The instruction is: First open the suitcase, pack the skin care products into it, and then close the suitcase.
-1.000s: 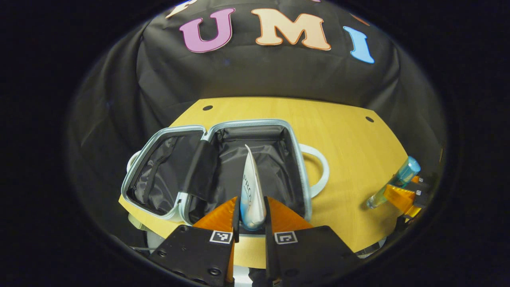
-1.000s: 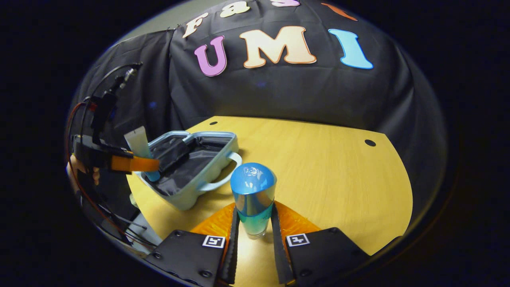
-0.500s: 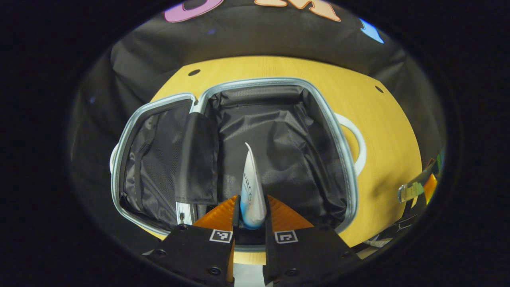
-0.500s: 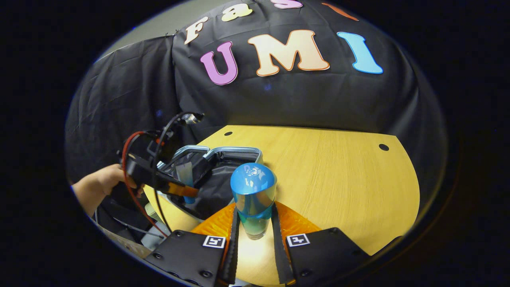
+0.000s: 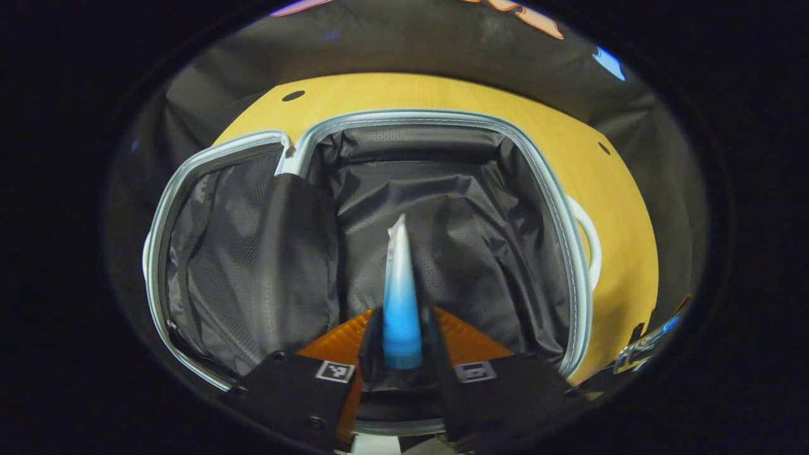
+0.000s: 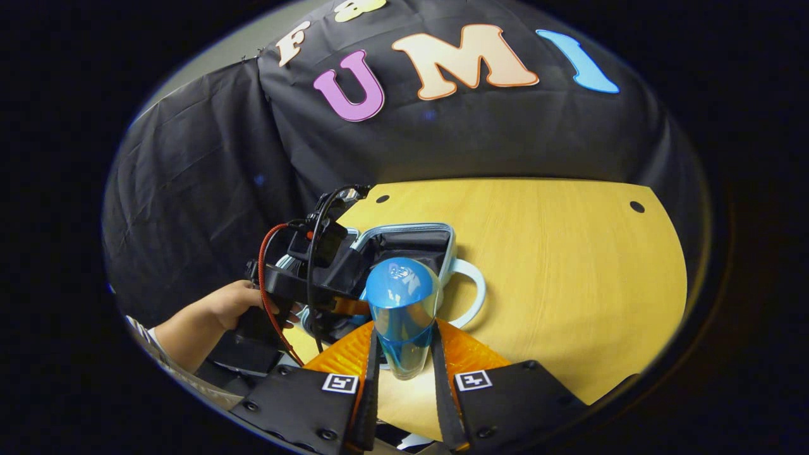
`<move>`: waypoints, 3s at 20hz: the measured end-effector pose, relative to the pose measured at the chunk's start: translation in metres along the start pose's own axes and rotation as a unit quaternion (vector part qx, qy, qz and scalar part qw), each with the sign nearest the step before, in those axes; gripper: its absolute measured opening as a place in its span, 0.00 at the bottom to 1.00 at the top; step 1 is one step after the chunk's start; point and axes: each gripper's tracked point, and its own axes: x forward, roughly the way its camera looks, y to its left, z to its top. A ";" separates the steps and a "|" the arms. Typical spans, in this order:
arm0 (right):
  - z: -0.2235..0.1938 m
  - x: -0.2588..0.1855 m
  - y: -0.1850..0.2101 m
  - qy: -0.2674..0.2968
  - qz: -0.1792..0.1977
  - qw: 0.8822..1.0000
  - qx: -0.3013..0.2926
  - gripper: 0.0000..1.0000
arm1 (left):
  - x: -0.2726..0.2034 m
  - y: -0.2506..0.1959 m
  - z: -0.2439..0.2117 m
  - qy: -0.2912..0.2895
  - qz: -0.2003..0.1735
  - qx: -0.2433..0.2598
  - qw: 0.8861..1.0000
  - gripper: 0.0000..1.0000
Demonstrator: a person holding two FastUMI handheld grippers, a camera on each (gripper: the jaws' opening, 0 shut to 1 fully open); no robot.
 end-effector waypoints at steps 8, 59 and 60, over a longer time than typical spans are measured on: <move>-0.012 0.062 0.031 0.068 0.007 0.997 0.038 0.41 | -0.067 0.021 0.027 -0.085 -0.063 -0.029 0.994 0.86; 0.056 0.063 0.004 -0.105 -0.099 0.989 0.042 0.97 | -0.183 0.322 0.100 -0.230 0.089 -0.159 0.956 0.05; 0.057 0.059 0.005 -0.108 -0.089 0.989 0.045 0.97 | -0.196 0.305 0.106 -0.240 0.083 -0.152 0.955 0.05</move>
